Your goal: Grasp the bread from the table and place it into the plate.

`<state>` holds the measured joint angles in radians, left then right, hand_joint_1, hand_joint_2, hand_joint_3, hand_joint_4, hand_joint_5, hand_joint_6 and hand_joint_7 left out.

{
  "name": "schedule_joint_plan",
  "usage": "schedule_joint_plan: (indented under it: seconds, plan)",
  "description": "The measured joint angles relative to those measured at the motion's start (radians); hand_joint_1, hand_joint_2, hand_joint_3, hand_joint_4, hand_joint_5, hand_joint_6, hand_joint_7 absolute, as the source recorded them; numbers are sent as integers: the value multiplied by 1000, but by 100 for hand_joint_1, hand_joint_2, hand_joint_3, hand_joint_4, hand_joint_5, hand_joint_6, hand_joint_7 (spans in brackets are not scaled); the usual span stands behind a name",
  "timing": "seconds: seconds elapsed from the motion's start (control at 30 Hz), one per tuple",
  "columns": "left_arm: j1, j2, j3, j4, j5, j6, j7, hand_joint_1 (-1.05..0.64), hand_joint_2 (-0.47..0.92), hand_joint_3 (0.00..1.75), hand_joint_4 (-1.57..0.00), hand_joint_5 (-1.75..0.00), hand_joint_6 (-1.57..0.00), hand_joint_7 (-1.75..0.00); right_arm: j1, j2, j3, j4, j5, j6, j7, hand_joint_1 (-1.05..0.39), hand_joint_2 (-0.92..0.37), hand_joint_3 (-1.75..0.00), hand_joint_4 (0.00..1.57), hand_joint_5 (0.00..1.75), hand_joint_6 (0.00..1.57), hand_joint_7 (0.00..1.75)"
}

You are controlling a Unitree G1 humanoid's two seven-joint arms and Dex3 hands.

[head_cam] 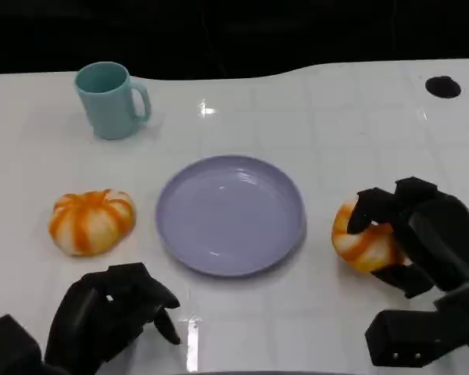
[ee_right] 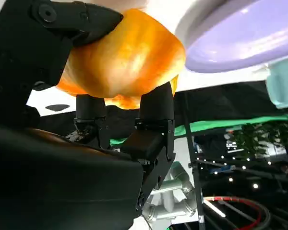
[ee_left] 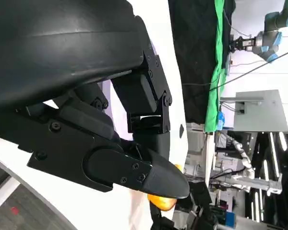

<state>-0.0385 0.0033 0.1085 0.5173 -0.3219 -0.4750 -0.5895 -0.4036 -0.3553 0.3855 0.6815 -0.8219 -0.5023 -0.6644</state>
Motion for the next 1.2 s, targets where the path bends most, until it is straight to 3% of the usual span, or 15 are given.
schedule_joint_plan:
  seconds: [0.2,0.6,0.87,1.13,1.2]
  plan:
    - [0,0,0,0,0,0,0,-92,92,10,-110,-123,-115,-75,-24,24,-8,-42,79,-48,68,-7,-22,-147,101,175,78,174]
    - [6,-1,-2,0,0,0,0,-93,92,10,-109,-123,-115,-76,-132,153,-6,-23,135,-60,169,-13,-22,-150,99,175,74,175]
    - [7,-2,-3,0,1,-2,0,-93,92,10,-110,-124,-115,-76,-241,253,12,114,157,-65,218,-14,-22,-152,98,175,74,175]
    - [9,-4,-6,-1,6,-1,4,-93,92,10,-109,-123,-115,-75,-358,328,30,338,170,-76,241,-11,-24,-144,96,175,74,175]
    - [10,-4,-6,-1,7,-1,5,-93,92,9,-110,-122,-116,-74,-385,342,41,385,167,-69,235,-12,-31,-135,90,175,78,153]
